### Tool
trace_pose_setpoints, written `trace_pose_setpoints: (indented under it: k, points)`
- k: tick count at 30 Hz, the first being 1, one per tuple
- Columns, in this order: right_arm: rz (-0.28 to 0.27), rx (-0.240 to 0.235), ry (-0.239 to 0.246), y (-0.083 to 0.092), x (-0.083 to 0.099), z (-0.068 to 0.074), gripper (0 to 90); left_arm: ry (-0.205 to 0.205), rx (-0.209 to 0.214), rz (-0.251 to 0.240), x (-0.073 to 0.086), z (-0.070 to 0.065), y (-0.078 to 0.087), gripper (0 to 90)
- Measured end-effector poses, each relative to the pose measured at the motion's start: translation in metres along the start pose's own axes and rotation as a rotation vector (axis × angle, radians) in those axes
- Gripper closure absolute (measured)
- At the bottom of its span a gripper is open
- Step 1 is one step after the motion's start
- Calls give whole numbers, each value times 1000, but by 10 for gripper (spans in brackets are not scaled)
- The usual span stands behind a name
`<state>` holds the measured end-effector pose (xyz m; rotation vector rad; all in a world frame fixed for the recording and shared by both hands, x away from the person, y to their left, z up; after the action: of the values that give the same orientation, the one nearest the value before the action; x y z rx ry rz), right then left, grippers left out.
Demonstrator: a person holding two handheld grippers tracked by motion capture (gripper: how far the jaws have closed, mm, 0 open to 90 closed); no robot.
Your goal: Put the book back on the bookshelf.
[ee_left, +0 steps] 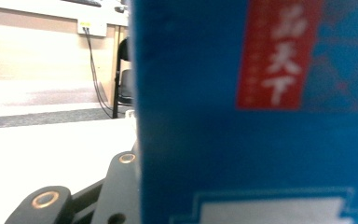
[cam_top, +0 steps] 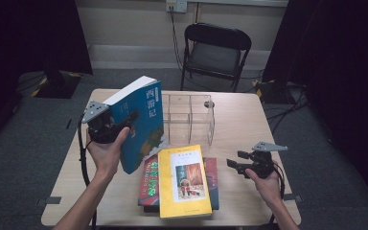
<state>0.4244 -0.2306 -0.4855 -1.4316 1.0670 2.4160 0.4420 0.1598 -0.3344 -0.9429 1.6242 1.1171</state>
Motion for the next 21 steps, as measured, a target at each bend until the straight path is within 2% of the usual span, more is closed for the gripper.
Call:
trace_pose_setpoints:
  k: [1,3,6,11,21]
  points:
    - [23,23,-15,1,8,-8,306,-22,-17,-3,0,-1,-3,614]
    - [32,28,-23,1,11,-10,302,-24,-24,-6,-1,-2,-5,614]
    - [73,53,-35,-1,24,-19,295,-31,-27,-6,-5,-3,-10,615]
    - [113,72,-34,-6,33,-25,287,-70,-56,-13,-7,-10,-19,616]
    - [170,101,-25,-12,43,-29,276,-80,-85,8,-3,-14,-36,616]
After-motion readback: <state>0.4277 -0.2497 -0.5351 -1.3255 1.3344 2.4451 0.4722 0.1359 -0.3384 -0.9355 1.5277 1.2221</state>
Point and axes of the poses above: each handheld gripper's, and its own axes: y roughly backward along the jaws, x roughly out of its underside, z roughly to its left, the point moved 7 cm from there along -y, roughly forward along the jaws, and after that the axes turned 11 degrees about -x, right-handed, at the moved point
